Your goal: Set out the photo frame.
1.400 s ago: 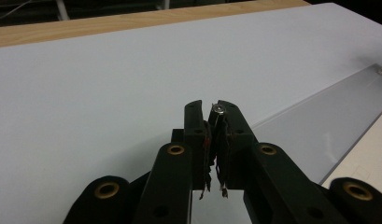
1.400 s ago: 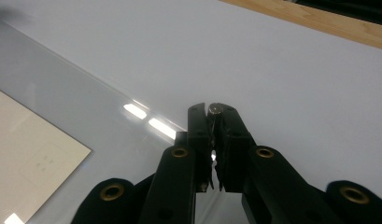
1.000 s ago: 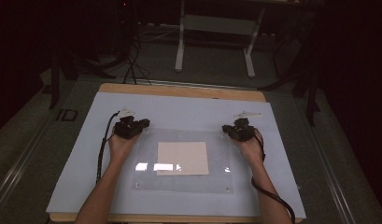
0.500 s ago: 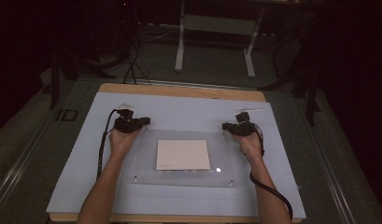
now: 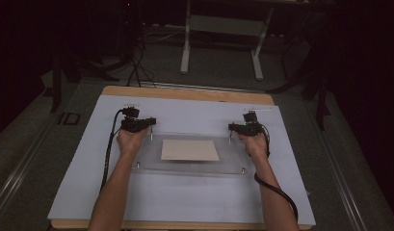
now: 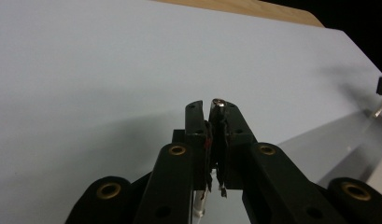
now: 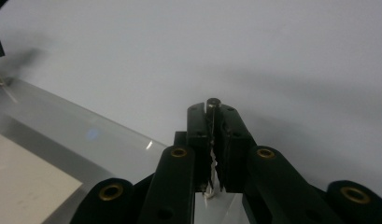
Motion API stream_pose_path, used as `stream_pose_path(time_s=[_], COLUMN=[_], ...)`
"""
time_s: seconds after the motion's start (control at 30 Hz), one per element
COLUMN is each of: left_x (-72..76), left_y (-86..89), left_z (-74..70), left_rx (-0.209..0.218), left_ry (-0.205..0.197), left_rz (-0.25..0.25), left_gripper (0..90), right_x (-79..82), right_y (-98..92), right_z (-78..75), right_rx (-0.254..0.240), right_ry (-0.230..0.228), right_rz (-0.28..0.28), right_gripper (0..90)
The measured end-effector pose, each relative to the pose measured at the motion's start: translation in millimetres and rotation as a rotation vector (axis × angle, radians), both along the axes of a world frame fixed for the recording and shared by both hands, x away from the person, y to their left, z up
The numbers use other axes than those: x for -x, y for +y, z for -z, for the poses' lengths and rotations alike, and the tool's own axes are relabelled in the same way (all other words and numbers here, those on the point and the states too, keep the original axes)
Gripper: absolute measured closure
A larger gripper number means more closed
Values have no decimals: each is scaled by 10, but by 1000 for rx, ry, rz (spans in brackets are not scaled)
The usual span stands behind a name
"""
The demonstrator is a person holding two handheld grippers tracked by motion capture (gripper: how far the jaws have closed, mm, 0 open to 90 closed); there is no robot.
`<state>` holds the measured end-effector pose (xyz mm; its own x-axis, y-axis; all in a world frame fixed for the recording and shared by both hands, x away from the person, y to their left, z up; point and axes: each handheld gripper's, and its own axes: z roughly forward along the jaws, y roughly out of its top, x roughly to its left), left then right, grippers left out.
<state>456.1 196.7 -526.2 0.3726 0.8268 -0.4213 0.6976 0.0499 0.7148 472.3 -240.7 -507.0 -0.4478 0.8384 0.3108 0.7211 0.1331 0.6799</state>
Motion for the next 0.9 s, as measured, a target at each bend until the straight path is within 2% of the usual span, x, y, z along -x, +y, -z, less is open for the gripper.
stream_pose_path(time_s=[0.1,0.17,0.2,0.3,0.33,0.43,0.47,0.63,0.67,0.9], left_x=[-41,-51,-52,-54,-54,-55,-57,-58,-59,-60], left_y=[-17,-20,-21,-18,-17,-19,-16,-17,-17,-16], left_z=[-15,-24,-23,-19,-18,-19,-18,-17,-16,-14], left_rx=[4,3,3,8,10,10,13,14,15,18], left_ry=[36,49,49,50,51,54,55,55,55,57], left_rz=[-21,-24,-25,-26,-27,-30,-29,-30,-30,-32], left_gripper=[850,850,850,849,849,848,847,848,848,846], right_x=[0,8,20,51,88,127,172,274,337,514], right_y=[30,42,41,24,-1,-28,-48,-77,-85,-72], right_z=[-11,-14,-26,-65,-121,-181,-242,-355,-401,-520], right_rx=[34,52,70,72,80,83,86,68,55,23], right_ry=[-12,-27,-35,-50,-70,-85,-99,-120,-134,-148], right_rz=[3,4,4,3,-5,-18,-29,-49,-61,-109], right_gripper=[843,807,759,714,677,657,650,647,647,653])
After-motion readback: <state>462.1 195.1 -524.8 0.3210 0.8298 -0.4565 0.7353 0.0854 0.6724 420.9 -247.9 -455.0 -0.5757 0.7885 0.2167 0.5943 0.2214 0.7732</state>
